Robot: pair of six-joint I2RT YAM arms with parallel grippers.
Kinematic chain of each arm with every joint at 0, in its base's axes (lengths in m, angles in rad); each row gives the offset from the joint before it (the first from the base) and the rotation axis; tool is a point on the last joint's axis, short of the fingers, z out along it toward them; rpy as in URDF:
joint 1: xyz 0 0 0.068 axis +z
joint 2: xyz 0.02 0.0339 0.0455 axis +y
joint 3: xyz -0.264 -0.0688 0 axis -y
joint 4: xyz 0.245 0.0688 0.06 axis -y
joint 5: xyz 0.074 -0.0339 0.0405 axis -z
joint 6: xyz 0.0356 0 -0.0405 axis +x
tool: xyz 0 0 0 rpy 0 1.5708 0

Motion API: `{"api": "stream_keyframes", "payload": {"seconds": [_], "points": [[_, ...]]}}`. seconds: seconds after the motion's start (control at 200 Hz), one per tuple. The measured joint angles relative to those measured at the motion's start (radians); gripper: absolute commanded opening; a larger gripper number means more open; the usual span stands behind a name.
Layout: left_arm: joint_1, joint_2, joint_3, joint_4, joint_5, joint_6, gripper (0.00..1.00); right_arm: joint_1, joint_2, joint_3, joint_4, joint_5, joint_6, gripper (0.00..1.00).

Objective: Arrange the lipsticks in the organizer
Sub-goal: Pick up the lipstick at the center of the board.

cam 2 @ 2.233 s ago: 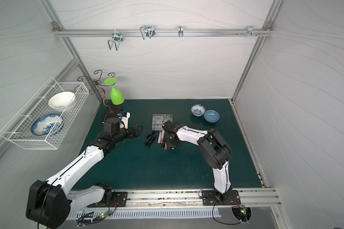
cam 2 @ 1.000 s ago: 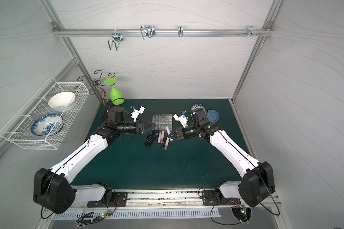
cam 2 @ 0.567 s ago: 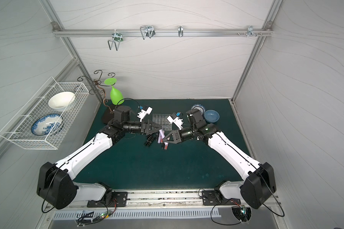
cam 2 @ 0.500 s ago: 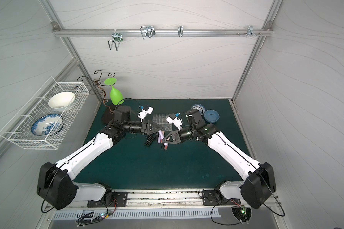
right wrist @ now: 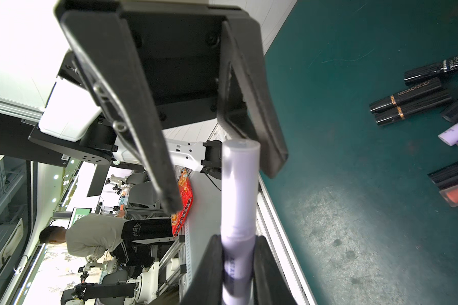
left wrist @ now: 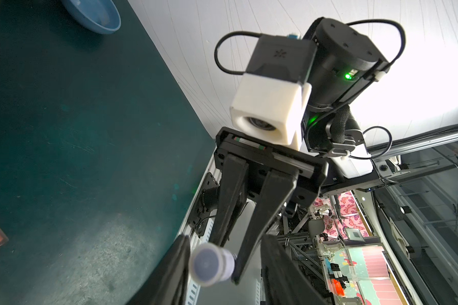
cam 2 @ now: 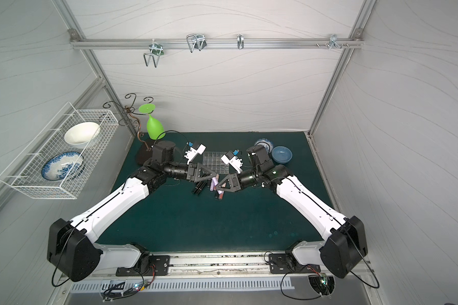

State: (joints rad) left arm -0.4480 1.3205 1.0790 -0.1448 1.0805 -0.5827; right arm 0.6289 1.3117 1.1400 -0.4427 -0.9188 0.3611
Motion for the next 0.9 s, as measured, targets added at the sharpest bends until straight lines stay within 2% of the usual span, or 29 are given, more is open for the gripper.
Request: {"api": "stream_keyframes", "payload": {"seconds": [0.165, 0.31, 0.455, 0.595, 0.63, 0.655, 0.72, 0.755, 0.765, 0.775, 0.9], "points": [[0.0, -0.003, 0.002, -0.017, 0.0, 0.012, 0.34, -0.001, 0.0, 0.0, 0.0, -0.014, -0.002, 0.06], [-0.002, -0.003, 0.002, -0.027, -0.003, 0.018, 0.29, -0.001, 0.0, 0.0, 0.0, -0.027, -0.003, 0.06], [-0.005, -0.003, 0.004, -0.032, -0.004, 0.021, 0.17, -0.001, 0.0, 0.0, -0.003, -0.033, -0.011, 0.06], [-0.006, -0.003, 0.006, -0.032, -0.003, 0.023, 0.09, -0.001, 0.0, 0.0, -0.003, -0.032, -0.02, 0.14], [-0.006, -0.003, 0.007, -0.034, -0.004, 0.026, 0.08, -0.001, 0.0, 0.0, -0.003, -0.031, -0.021, 0.21], [-0.006, -0.003, 0.008, -0.039, -0.006, 0.031, 0.07, -0.001, 0.0, 0.0, -0.003, -0.03, -0.02, 0.31], [-0.009, -0.003, 0.015, -0.056, -0.017, 0.05, 0.05, -0.003, 0.0, 0.0, -0.004, -0.021, -0.016, 0.68], [-0.013, -0.003, 0.023, -0.076, -0.032, 0.068, 0.04, -0.011, 0.0, 0.0, -0.004, -0.016, -0.012, 0.84], [-0.013, -0.003, 0.024, -0.079, -0.037, 0.073, 0.04, -0.013, 0.0, 0.0, -0.004, -0.016, -0.01, 0.93], [-0.014, -0.003, 0.026, -0.086, -0.042, 0.077, 0.04, -0.016, 0.0, 0.0, -0.003, -0.016, -0.006, 0.97], [-0.019, 0.0, 0.067, -0.192, -0.186, 0.161, 0.04, -0.084, -0.011, -0.017, 0.028, 0.002, 0.02, 0.99]]}}
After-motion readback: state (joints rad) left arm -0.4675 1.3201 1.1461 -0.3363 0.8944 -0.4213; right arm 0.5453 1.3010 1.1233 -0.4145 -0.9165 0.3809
